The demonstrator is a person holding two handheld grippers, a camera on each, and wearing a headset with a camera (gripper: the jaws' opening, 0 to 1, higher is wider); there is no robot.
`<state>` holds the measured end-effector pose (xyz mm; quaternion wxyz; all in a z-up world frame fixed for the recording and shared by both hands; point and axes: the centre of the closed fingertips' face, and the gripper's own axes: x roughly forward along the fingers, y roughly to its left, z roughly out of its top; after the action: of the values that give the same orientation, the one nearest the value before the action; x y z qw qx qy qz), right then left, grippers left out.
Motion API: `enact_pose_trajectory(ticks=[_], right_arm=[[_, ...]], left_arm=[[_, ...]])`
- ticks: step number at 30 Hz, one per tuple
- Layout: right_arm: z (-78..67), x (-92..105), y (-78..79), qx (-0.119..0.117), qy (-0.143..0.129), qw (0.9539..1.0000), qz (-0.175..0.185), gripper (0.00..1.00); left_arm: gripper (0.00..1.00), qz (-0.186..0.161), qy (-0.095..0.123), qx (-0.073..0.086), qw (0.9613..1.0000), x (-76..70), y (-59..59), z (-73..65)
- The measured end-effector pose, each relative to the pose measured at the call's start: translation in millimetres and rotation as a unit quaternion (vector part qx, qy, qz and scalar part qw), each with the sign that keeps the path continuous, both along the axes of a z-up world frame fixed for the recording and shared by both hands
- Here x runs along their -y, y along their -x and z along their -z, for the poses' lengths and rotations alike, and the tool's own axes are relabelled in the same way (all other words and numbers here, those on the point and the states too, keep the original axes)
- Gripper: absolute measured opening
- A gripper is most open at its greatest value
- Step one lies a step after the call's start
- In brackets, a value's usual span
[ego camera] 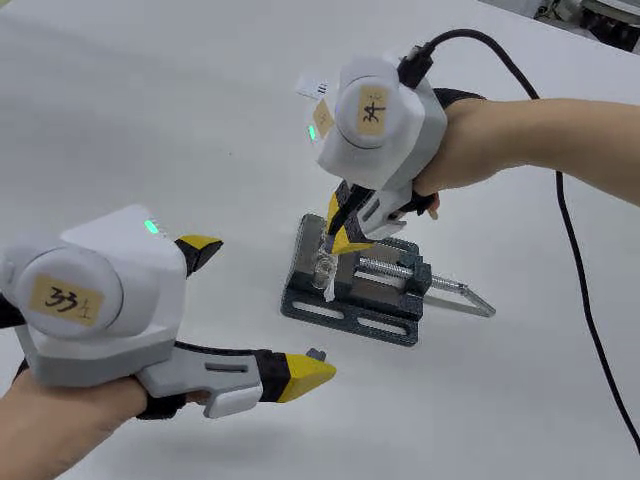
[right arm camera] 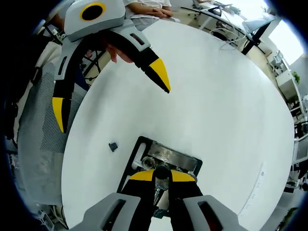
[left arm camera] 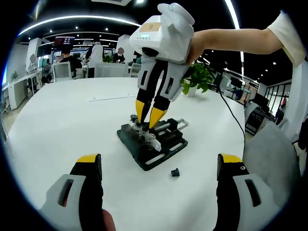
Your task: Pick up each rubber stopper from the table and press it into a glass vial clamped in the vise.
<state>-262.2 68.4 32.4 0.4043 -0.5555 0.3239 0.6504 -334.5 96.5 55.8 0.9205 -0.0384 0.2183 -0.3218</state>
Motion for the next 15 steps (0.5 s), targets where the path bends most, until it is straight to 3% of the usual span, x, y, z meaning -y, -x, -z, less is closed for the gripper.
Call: enact_pose_trajectory(ticks=[4, 11, 15], right_arm=[[-0.8, 0.1, 1.8, -0.008, -0.003, 0.9999, 0.006, 0.05], [-1.2, -0.6, -1.0, 0.003, 0.000, 1.0000, 0.001, 0.05], [-0.7, -0.9, 0.8, -0.002, -0.001, 1.0000, 0.004, 0.05]], left_arm=[[0.99, -0.001, 0.001, -0.001, 1.0000, -1.0, 1.3, 1.3], [0.99, -0.004, 0.003, -0.005, 1.0000, -3.4, 2.8, 3.9], [0.99, -0.005, 0.004, -0.004, 1.0000, -4.7, 2.1, 4.6]])
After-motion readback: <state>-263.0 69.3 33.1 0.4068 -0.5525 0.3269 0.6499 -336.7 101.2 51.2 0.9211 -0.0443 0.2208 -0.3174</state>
